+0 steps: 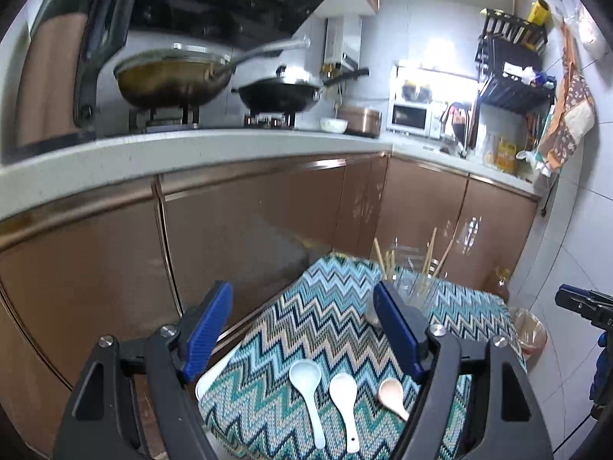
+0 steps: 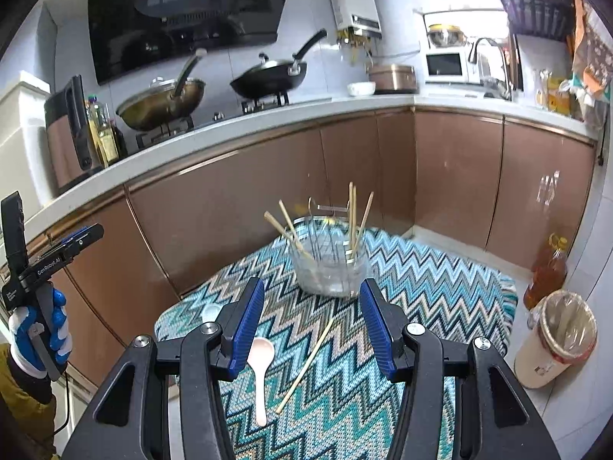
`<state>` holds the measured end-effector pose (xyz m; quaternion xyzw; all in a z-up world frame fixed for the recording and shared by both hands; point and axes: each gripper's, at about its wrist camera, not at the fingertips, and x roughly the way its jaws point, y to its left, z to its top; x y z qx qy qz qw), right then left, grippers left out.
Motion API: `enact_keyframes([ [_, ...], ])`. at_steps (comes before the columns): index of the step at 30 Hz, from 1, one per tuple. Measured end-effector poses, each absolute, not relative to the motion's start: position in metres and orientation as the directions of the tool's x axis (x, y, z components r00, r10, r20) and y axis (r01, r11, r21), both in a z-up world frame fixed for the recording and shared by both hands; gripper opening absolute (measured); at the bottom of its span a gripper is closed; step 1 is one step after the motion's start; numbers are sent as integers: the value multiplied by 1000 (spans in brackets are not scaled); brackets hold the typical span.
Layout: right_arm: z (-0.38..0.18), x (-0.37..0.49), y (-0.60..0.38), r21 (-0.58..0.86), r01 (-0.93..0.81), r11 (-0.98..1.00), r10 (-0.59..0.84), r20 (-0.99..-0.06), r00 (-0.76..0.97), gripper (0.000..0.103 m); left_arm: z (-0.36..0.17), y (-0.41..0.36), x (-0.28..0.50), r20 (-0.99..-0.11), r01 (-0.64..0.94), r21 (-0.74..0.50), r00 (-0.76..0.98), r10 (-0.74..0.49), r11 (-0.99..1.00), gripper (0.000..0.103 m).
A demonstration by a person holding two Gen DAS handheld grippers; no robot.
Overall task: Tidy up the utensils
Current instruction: 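Move both tools back down toward the spoons and loose chopstick on the cloth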
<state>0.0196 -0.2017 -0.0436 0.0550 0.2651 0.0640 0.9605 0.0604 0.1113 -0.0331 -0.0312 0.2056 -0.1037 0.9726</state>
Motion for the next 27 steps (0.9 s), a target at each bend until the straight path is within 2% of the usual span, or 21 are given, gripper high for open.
enact_keyframes([
  [13, -104, 69, -202, 188, -89, 978, 192, -655, 731, 52, -127, 100, 119, -674, 284, -314, 605, -423, 906, 75],
  [18, -133, 93, -206, 212, -89, 973, 216, -715, 665, 51, -170, 78, 143, -733, 295, -390, 474, -488, 872, 74],
  [21, -150, 108, -210, 227, -88, 970, 231, -742, 630, 51, -193, 66, 157, -769, 279, -399, 418, -484, 874, 74],
  [27, -179, 142, -213, 248, -91, 964, 256, -792, 554, 44, -225, 61, 184, -799, 222, -431, 356, -484, 875, 72],
])
